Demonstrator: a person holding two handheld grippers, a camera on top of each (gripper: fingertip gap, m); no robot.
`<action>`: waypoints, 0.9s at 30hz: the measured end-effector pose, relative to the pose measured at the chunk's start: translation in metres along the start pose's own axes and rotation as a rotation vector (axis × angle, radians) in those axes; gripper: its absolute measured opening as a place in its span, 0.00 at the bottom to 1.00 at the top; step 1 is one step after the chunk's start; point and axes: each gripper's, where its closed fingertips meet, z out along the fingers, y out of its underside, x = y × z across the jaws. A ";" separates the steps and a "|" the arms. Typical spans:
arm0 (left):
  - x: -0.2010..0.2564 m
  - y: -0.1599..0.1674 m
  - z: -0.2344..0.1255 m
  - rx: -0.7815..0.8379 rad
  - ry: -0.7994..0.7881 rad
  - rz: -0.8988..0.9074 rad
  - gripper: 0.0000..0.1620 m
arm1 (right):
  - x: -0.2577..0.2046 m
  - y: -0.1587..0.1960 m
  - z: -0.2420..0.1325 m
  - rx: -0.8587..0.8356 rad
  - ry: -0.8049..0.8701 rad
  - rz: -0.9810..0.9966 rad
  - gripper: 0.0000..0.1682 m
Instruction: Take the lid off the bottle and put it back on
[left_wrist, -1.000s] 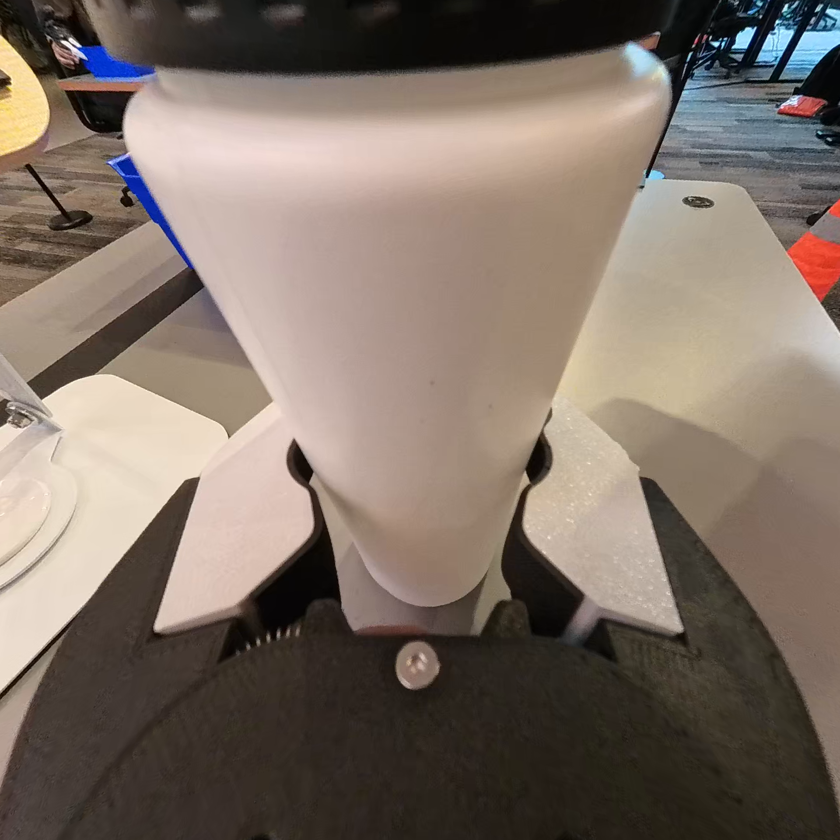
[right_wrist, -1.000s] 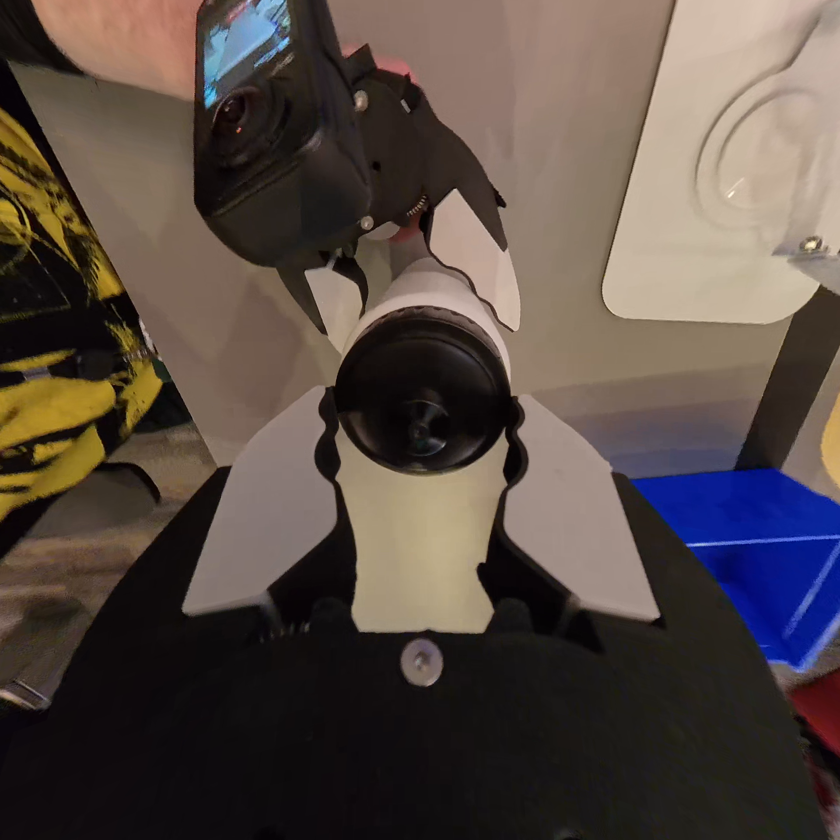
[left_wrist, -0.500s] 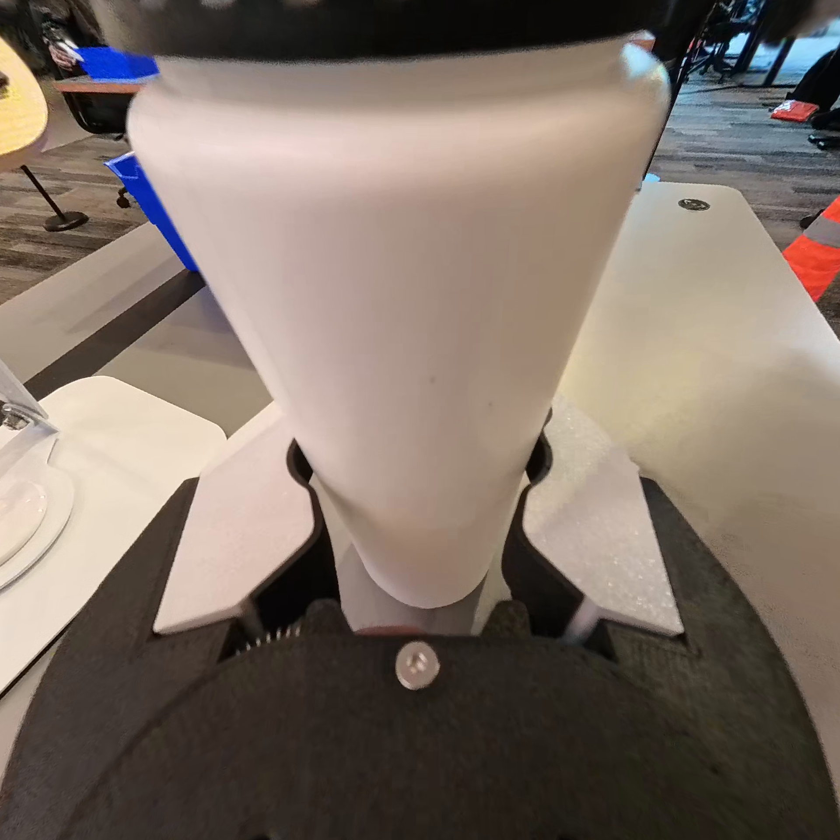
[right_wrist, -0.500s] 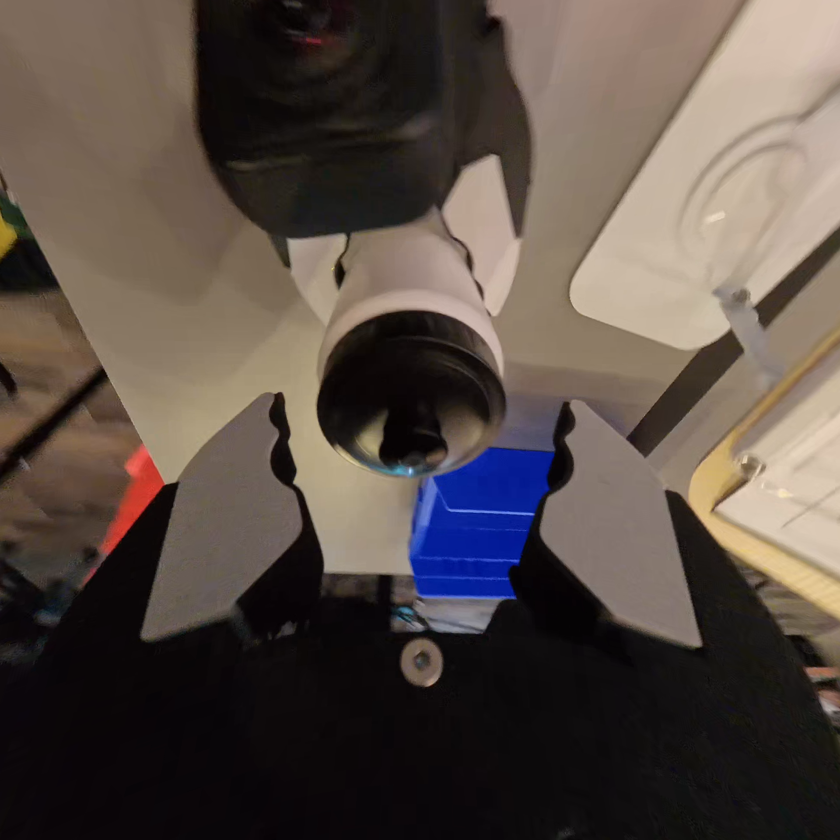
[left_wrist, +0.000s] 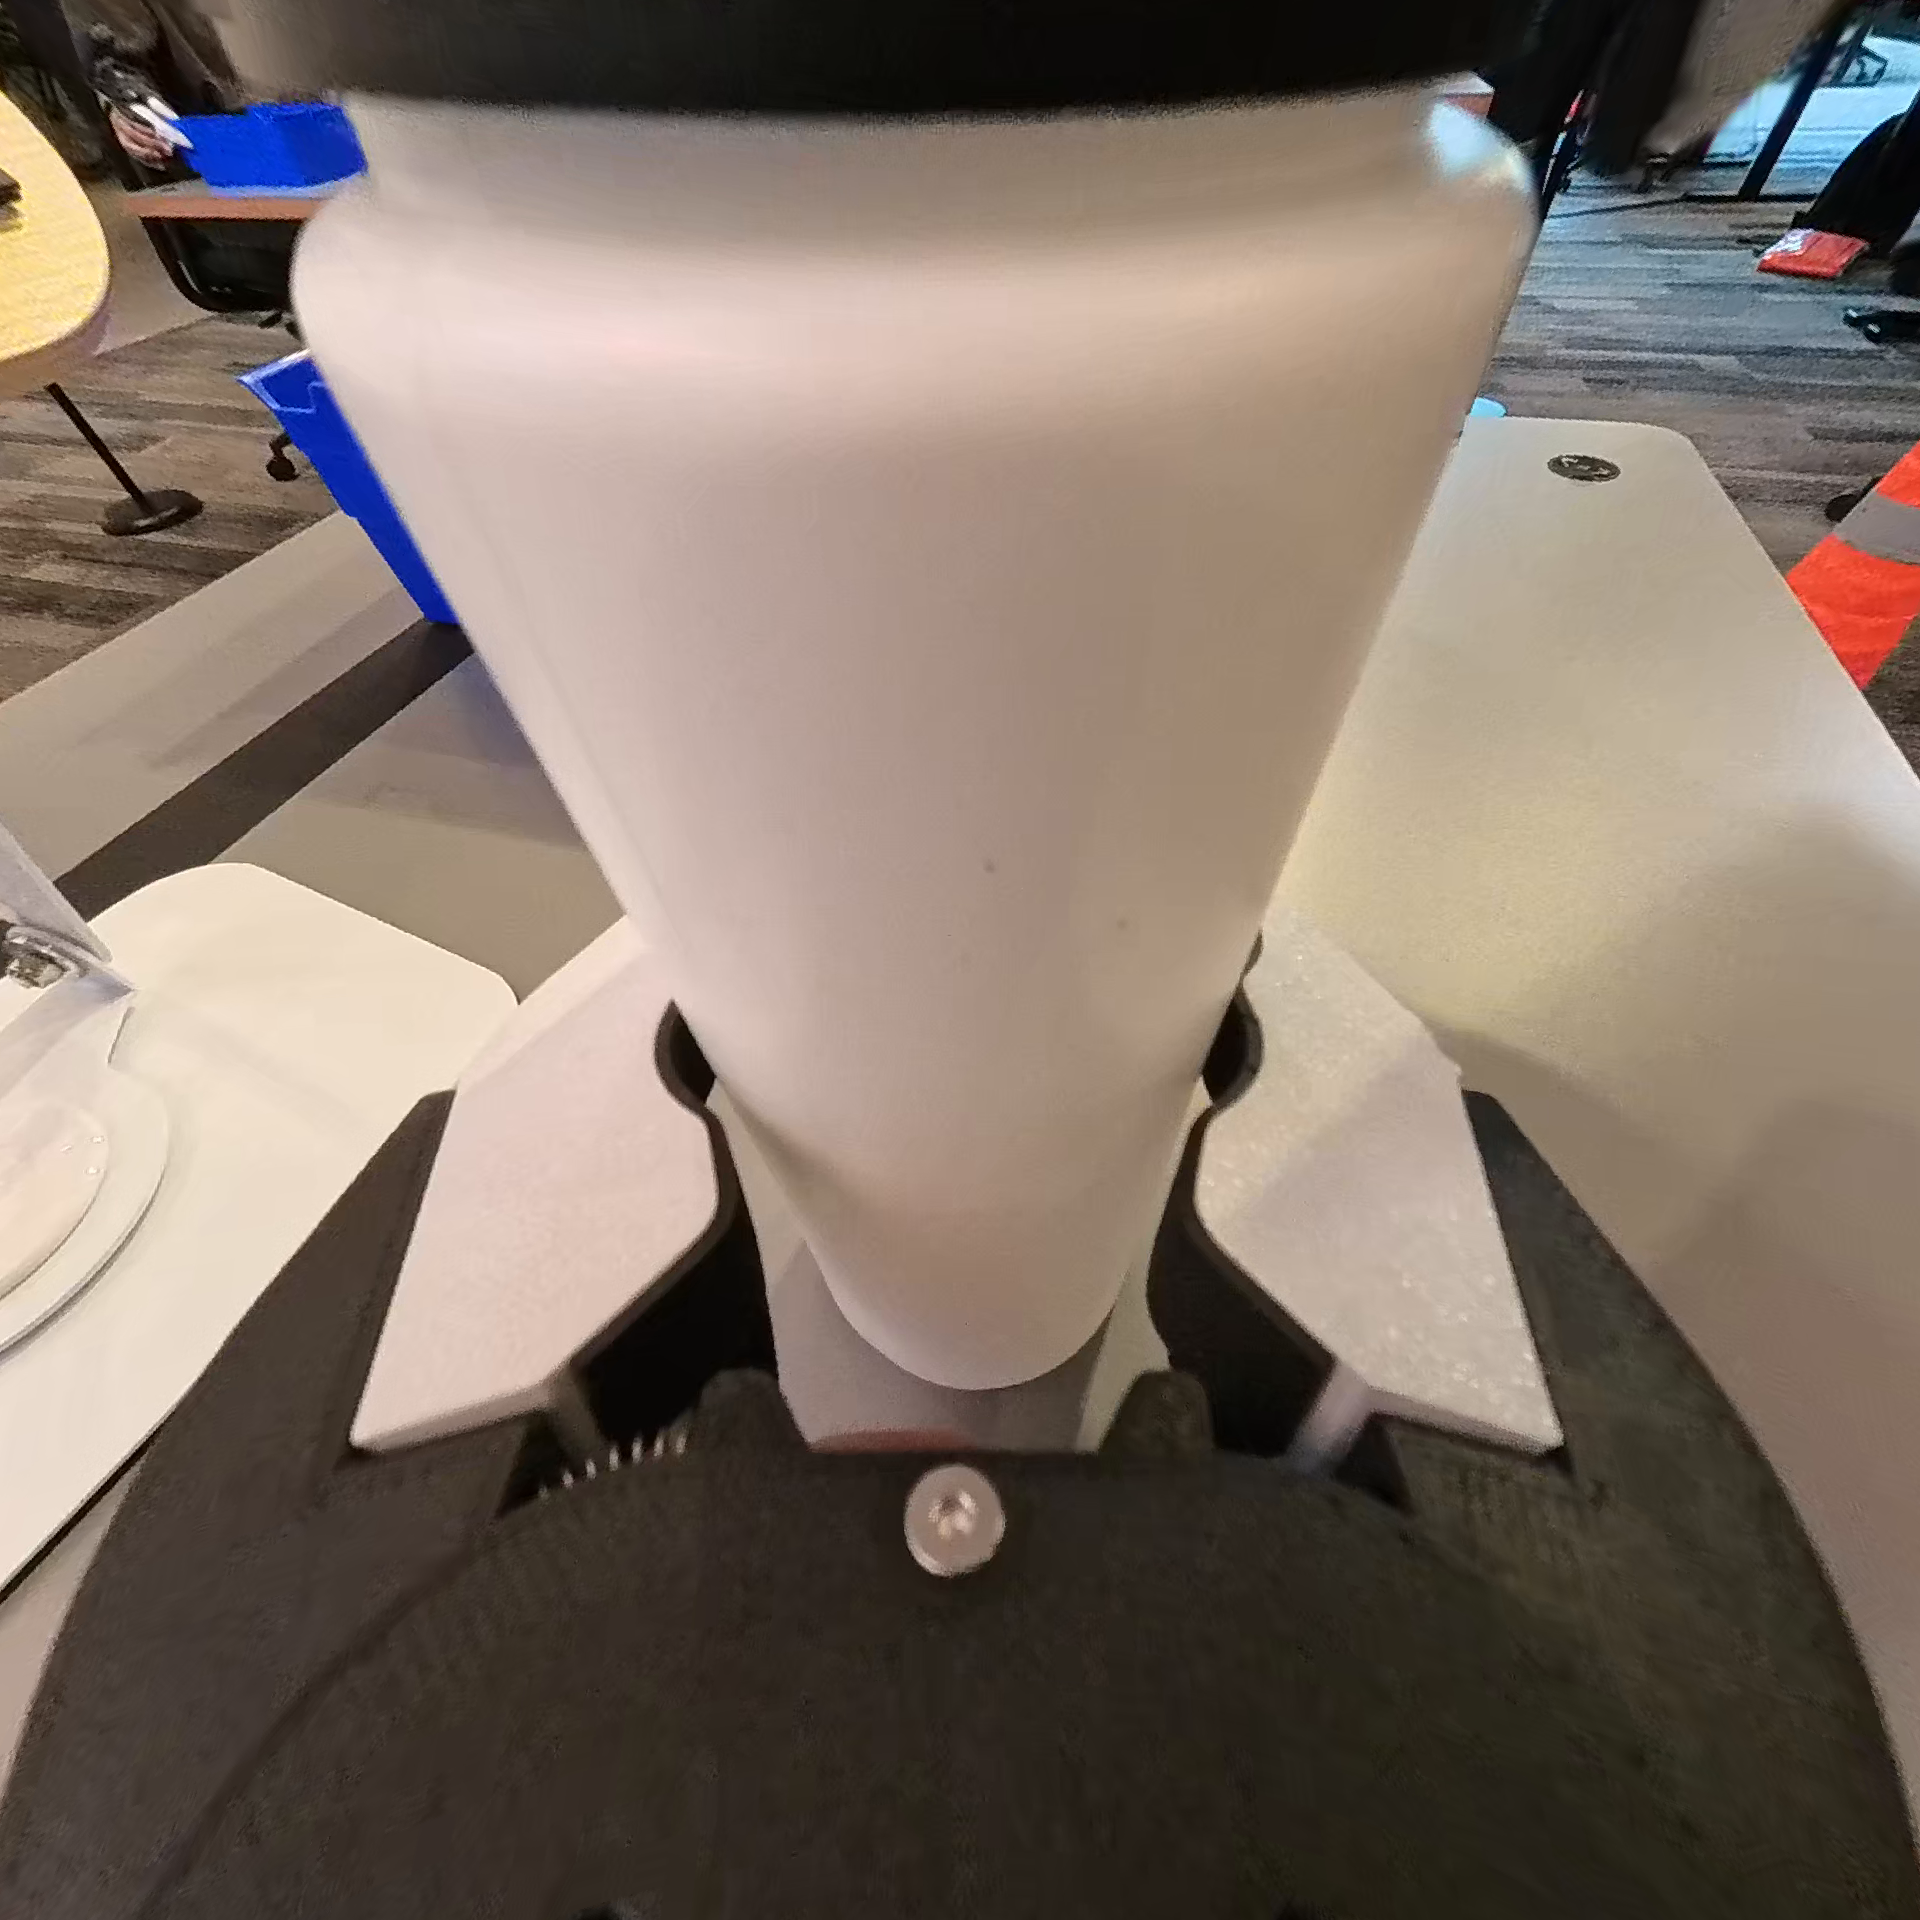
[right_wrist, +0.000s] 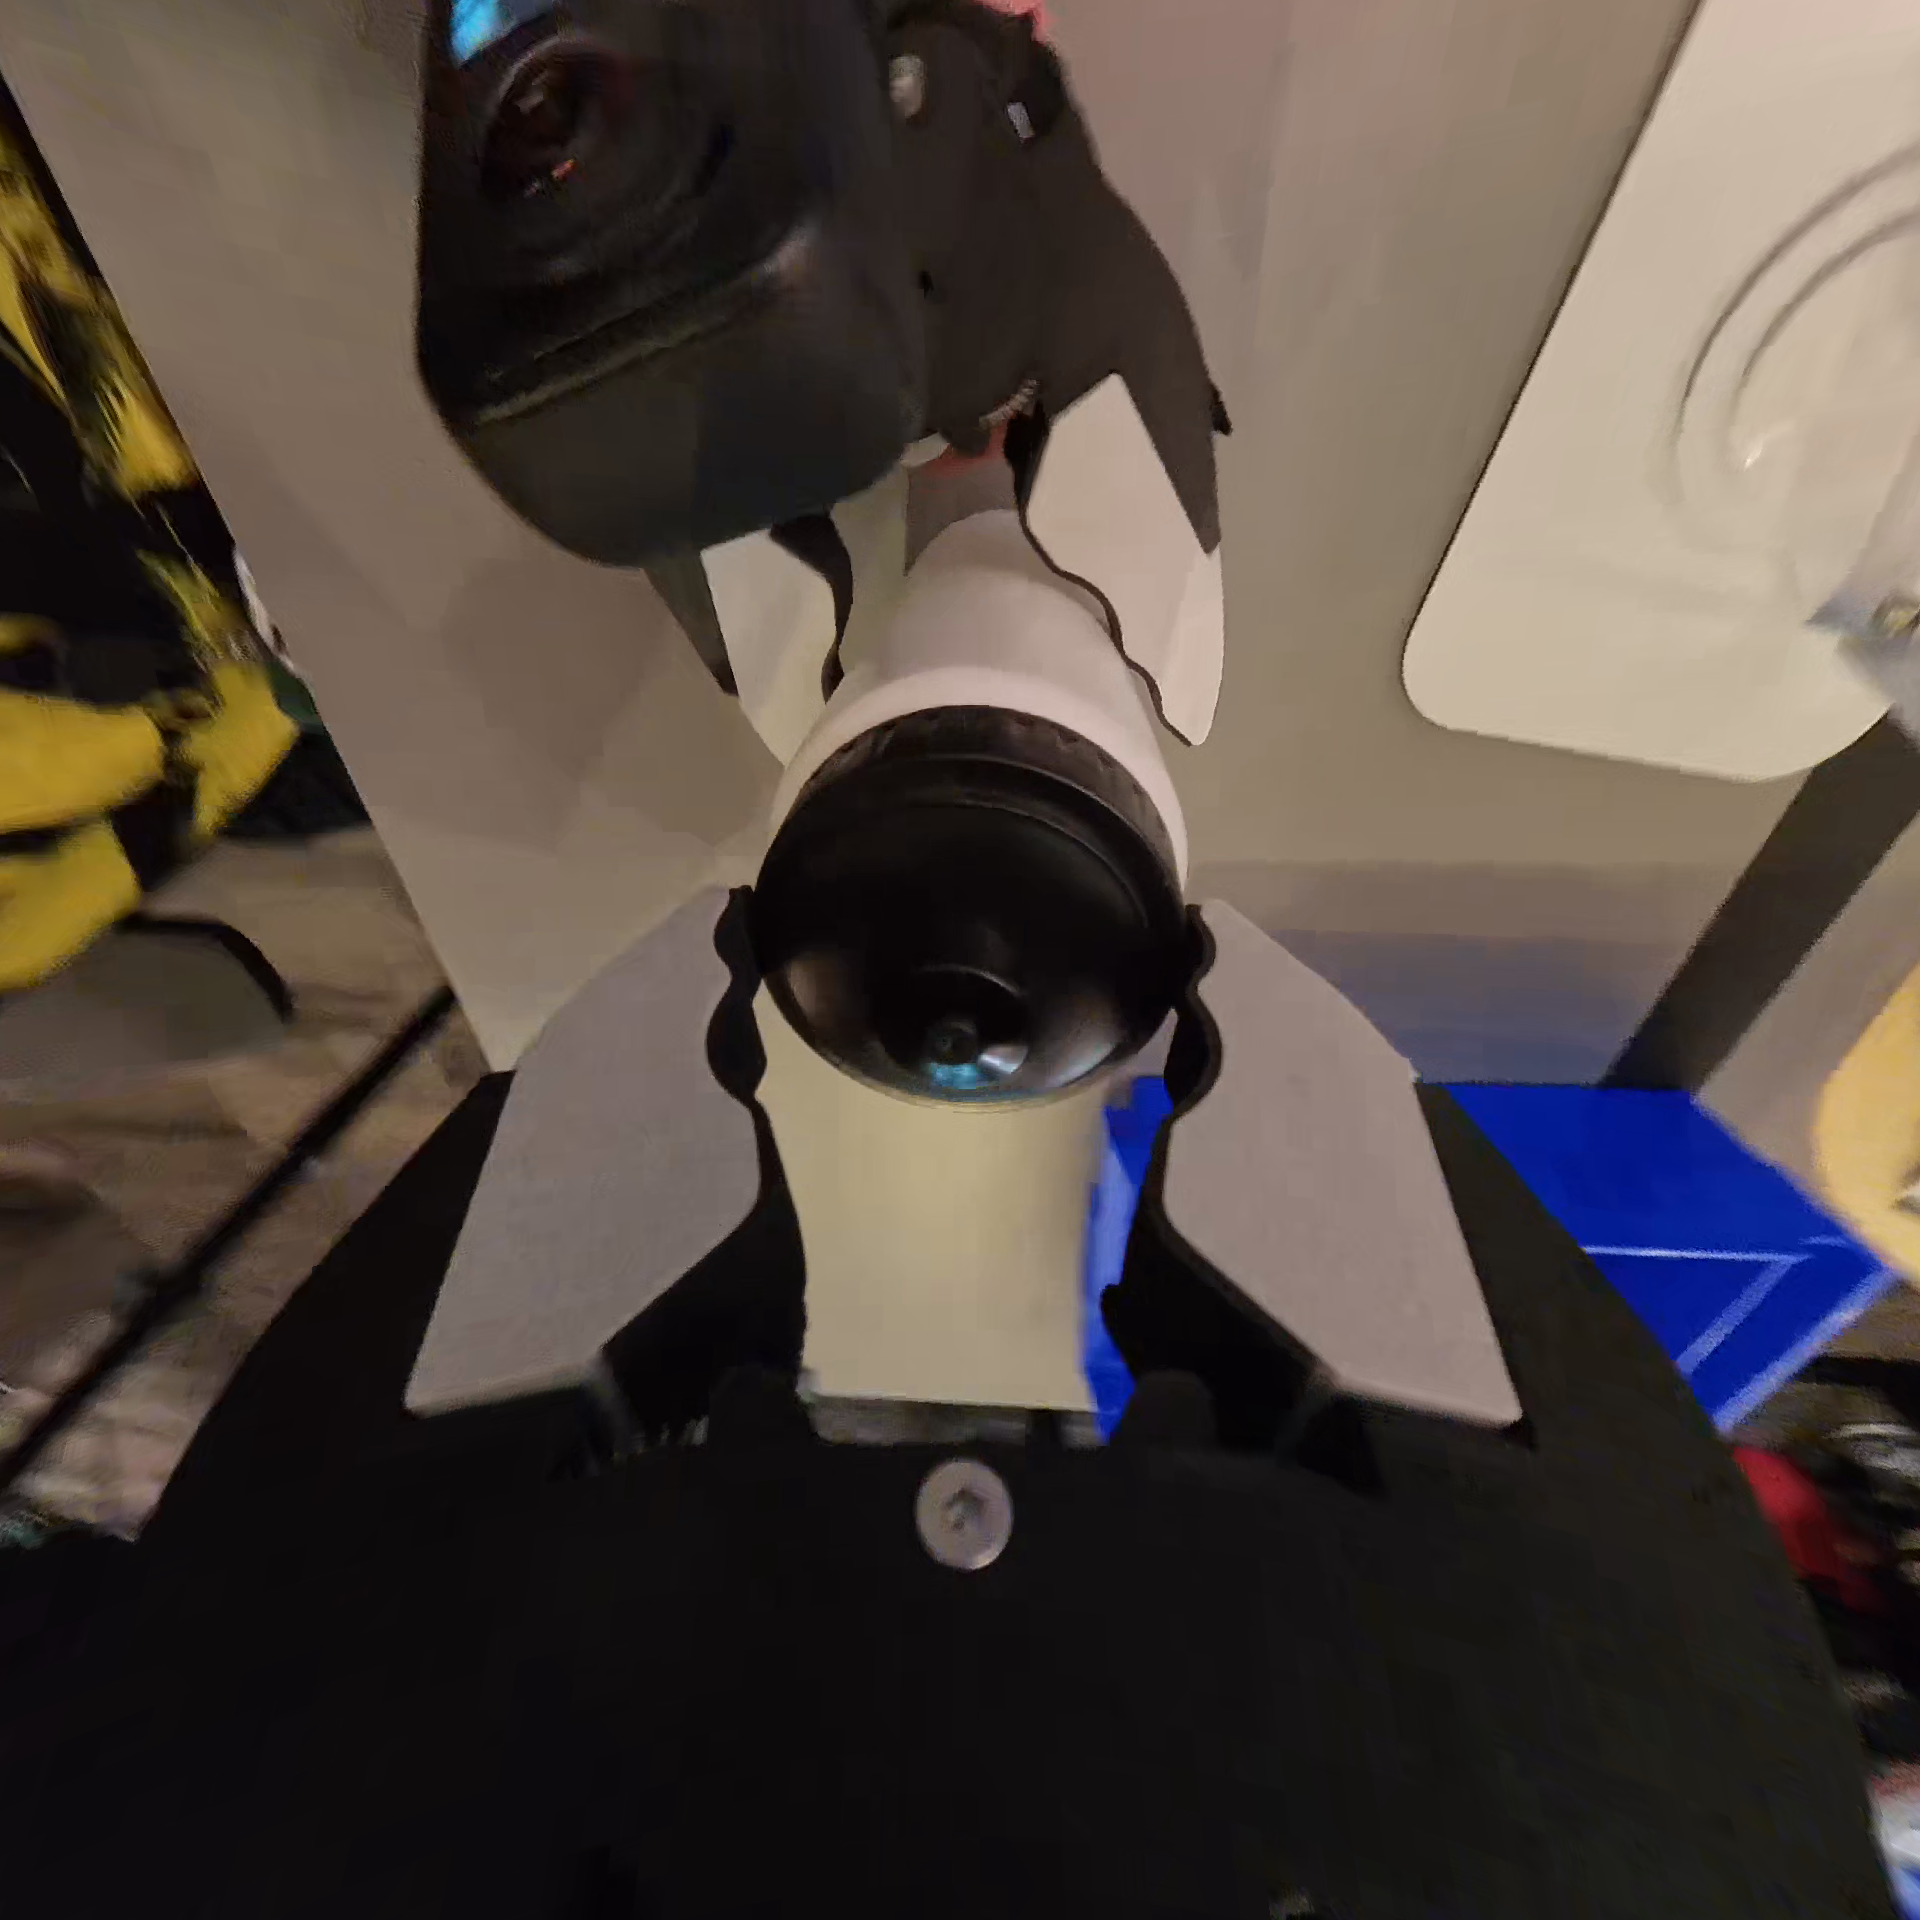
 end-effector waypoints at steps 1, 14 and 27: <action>0.000 0.000 0.000 0.001 0.000 -0.002 0.58 | 0.001 0.001 0.000 -0.035 0.023 -0.090 0.46; 0.000 -0.001 0.001 0.007 0.006 -0.012 0.58 | 0.009 -0.004 -0.016 -0.052 0.115 -0.072 0.63; 0.000 -0.001 0.001 0.010 0.007 -0.011 0.58 | 0.001 -0.002 -0.006 0.010 -0.020 0.033 0.44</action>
